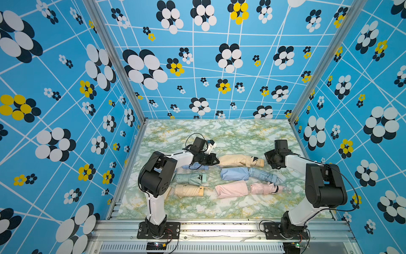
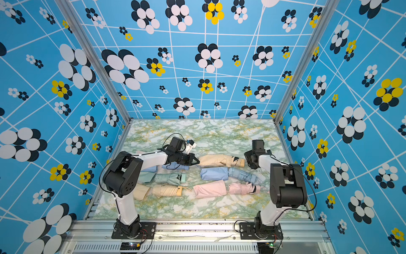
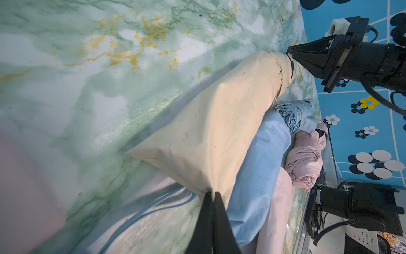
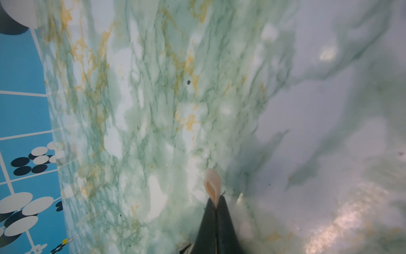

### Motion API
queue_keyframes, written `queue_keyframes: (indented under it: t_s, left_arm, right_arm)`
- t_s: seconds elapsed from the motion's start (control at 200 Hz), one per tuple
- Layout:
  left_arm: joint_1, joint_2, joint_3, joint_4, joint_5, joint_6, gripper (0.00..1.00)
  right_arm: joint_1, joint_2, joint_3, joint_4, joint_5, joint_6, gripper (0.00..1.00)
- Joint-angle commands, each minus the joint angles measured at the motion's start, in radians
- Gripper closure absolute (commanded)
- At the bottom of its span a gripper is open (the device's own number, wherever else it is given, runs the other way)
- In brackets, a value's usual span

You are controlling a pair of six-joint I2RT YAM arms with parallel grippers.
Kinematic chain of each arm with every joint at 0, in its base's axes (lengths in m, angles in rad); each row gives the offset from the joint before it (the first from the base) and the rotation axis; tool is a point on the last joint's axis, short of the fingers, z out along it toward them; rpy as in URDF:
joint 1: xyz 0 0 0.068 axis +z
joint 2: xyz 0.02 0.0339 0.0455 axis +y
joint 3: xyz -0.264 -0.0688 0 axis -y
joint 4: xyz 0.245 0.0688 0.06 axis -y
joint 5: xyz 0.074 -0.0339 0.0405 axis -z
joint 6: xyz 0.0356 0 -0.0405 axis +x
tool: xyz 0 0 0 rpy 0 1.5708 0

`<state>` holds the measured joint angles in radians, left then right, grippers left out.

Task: Take umbrellas out of sleeves
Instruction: Take out the umbrella from the umbrella sleeve.

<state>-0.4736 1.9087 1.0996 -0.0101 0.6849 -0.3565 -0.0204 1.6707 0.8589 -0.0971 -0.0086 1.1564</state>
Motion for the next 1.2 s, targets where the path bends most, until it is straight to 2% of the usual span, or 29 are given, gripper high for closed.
queue_keyframes:
  t_s: [0.0,1.194]
  left_arm:
    - [-0.007,-0.038,-0.012,-0.026,0.014,0.018,1.0]
    - [-0.023,-0.035,0.016,-0.085,0.048,0.081,1.0]
  right_arm:
    - [-0.015,-0.032,-0.009,-0.033,0.029,-0.041,1.0]
    - [-0.136,-0.016,0.107,-0.15,0.085,-0.289,1.0]
